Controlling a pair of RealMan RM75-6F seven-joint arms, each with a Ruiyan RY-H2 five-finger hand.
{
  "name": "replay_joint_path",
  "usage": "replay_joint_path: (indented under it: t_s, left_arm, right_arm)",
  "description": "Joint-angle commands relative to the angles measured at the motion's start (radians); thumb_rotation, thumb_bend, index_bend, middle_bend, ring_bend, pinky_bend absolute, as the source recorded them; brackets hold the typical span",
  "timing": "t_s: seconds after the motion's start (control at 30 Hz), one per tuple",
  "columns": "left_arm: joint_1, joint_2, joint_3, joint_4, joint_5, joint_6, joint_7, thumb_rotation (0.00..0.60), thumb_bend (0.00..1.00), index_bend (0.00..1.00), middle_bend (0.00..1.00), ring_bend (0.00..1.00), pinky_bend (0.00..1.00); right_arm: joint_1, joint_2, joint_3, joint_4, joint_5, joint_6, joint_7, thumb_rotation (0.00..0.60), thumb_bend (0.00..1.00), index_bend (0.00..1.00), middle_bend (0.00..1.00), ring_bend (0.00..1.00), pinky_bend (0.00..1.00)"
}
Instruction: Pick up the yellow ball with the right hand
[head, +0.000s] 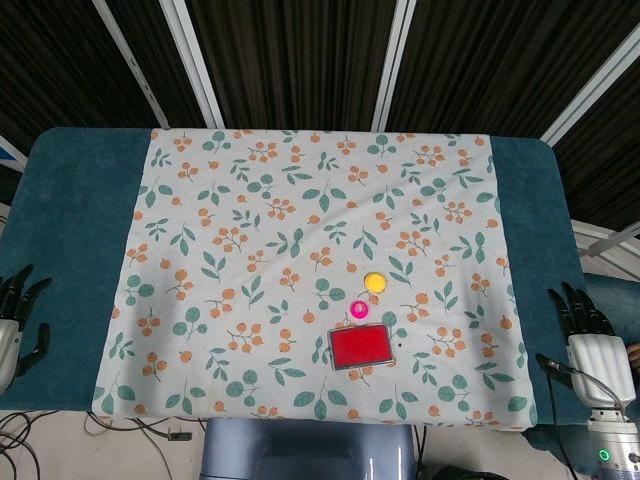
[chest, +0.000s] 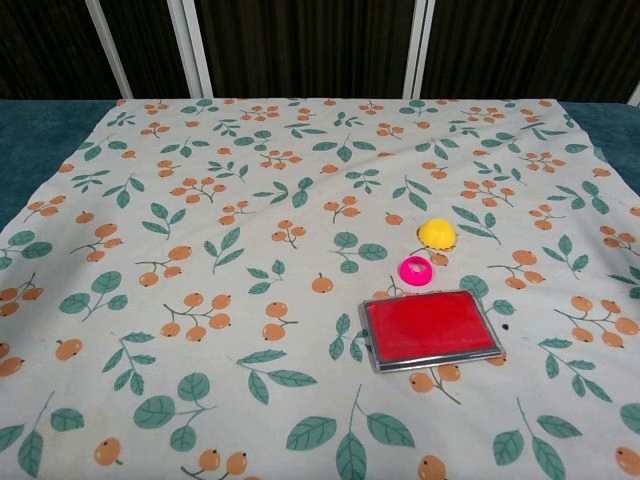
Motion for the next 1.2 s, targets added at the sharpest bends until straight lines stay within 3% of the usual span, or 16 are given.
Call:
replay_joint_path:
  t_s: [0.03,0.27,0.5,0.63,0.83,1.2]
  left_arm:
    - [0.0,0.0,0.0,0.0,0.0,0.0,0.001,0.6,0.55,0.14,0.0,0.06,0.04]
    - [0.0,-0.005,-0.002,-0.003,-0.007,-0.003,0.005,0.6,0.55,0.14,0.0,0.06,0.04]
    - [0.001,-0.003,-0.001,-0.007,-0.007,-0.002,0.002,0.6,0.55,0.14,0.0,0.06,0.04]
    - [-0.001,-0.002,-0.002,-0.009,-0.009,-0.006,0.0,0.6,0.55,0.14,0.0,0.06,0.04]
    - [-0.003,0.0,-0.003,-0.011,-0.014,-0.011,-0.002,0.6,0.55,0.13,0.0,0.06,0.04]
    - [-0.006,0.006,-0.008,-0.015,-0.023,-0.019,-0.013,0.6,0.55,0.13,0.0,0.06,0.04]
  right_arm:
    - [0.001,0.0,0.0,0.0,0.001,-0.002,-0.001,0.6,0.24,0.07,0.01,0.05,0.22]
    - [0.021,-0.011,-0.003,-0.013,0.009,-0.049,0.013,0.6,0.23,0.07,0.01,0.05,0.22]
    - [0.109,0.006,0.035,-0.061,0.071,-0.198,-0.017,0.6,0.2,0.07,0.02,0.04,0.23]
    - [0.201,0.012,0.081,-0.116,0.167,-0.346,-0.088,0.6,0.2,0.09,0.04,0.04,0.22]
    - [0.322,-0.047,0.149,-0.125,0.331,-0.479,-0.204,0.6,0.2,0.1,0.09,0.05,0.23]
    - [0.524,-0.242,0.219,-0.034,0.628,-0.559,-0.427,0.6,0.22,0.16,0.16,0.05,0.22]
